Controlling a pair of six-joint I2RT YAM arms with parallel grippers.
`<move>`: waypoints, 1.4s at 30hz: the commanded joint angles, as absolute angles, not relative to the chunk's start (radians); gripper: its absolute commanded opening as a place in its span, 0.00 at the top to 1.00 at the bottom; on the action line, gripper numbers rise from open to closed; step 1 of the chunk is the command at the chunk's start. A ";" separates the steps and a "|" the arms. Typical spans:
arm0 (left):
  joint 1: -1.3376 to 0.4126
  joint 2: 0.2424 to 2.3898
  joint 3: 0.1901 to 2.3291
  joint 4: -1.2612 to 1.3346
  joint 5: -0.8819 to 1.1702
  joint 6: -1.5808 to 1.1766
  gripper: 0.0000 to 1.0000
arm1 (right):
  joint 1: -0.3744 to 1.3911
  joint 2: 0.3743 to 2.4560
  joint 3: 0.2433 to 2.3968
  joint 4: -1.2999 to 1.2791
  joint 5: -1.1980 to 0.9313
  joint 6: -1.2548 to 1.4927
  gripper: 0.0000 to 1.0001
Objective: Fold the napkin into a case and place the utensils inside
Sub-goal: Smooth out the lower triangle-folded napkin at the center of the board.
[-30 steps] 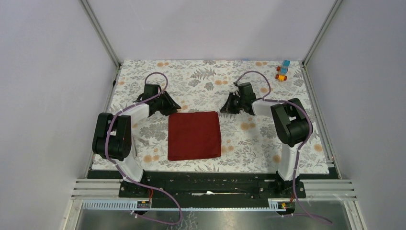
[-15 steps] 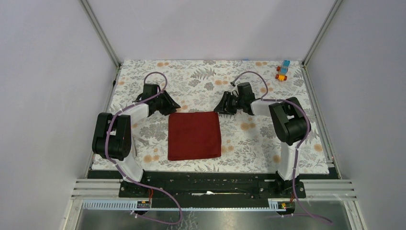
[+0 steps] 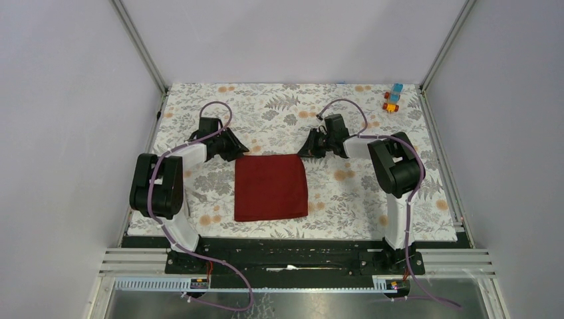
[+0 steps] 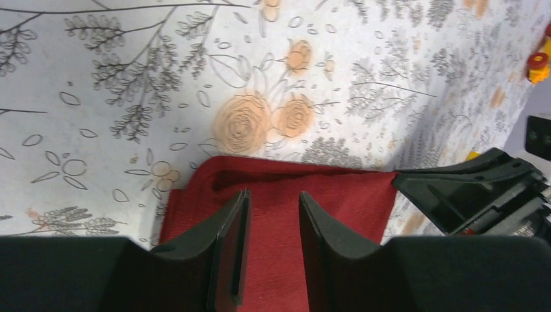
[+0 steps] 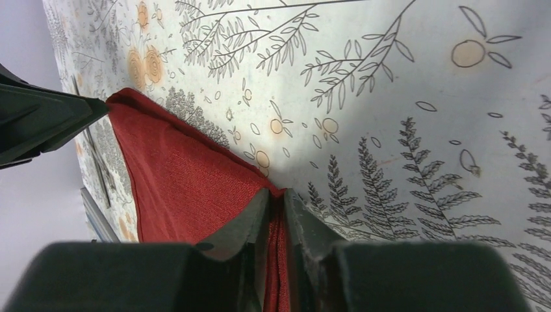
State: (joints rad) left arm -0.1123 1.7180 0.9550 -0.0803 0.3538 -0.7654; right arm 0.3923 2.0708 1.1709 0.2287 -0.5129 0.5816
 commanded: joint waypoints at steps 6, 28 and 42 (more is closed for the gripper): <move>-0.095 1.829 0.963 -0.012 0.309 -0.772 0.66 | 0.383 2.003 1.152 0.192 -0.384 0.574 1.00; -0.143 1.562 0.873 -0.077 0.564 -0.749 0.37 | 0.634 1.607 0.801 0.142 -0.650 0.651 0.44; -0.181 1.539 0.780 -0.063 0.523 -0.728 0.31 | 0.631 1.431 0.585 0.023 -0.355 0.687 0.68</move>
State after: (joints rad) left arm -0.1825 1.5379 0.7506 -0.1066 0.5301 -0.7429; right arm 0.6334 1.4956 0.5739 0.0696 -0.4408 0.6689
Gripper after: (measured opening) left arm 0.685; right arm 0.308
